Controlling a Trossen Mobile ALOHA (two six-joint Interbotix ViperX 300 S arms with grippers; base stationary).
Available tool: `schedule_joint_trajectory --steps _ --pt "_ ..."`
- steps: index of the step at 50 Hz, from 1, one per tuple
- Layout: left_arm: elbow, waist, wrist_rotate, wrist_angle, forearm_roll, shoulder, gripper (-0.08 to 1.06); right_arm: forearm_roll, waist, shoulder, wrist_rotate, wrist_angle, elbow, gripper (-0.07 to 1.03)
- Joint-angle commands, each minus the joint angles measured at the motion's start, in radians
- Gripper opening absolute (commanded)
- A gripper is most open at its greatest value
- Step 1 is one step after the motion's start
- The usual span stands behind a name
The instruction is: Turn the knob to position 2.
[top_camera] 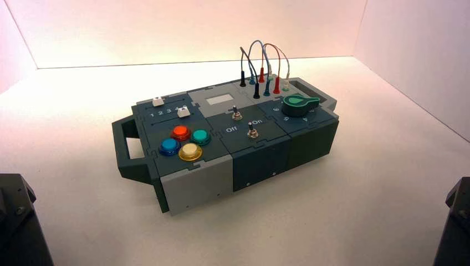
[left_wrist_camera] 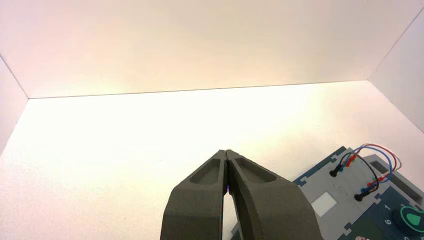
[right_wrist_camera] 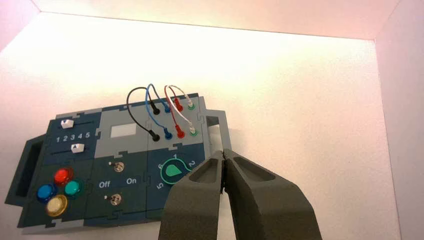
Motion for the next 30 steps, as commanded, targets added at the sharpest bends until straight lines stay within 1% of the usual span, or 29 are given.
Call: schedule_joint_trajectory --steps 1,17,22,30 --pt "-0.014 0.005 0.003 -0.011 0.003 0.012 -0.03 0.003 0.000 0.015 -0.003 -0.006 -0.021 -0.02" --pt "-0.014 0.005 0.003 -0.012 0.003 0.012 -0.03 0.003 0.000 0.021 -0.005 0.005 -0.021 -0.02" --pt "-0.014 0.005 0.003 -0.012 0.003 0.012 -0.03 0.009 0.002 0.066 -0.005 0.037 -0.025 -0.03" --pt "-0.014 0.005 0.003 -0.012 0.003 0.015 -0.03 0.031 0.011 0.204 -0.006 0.091 -0.051 -0.02"
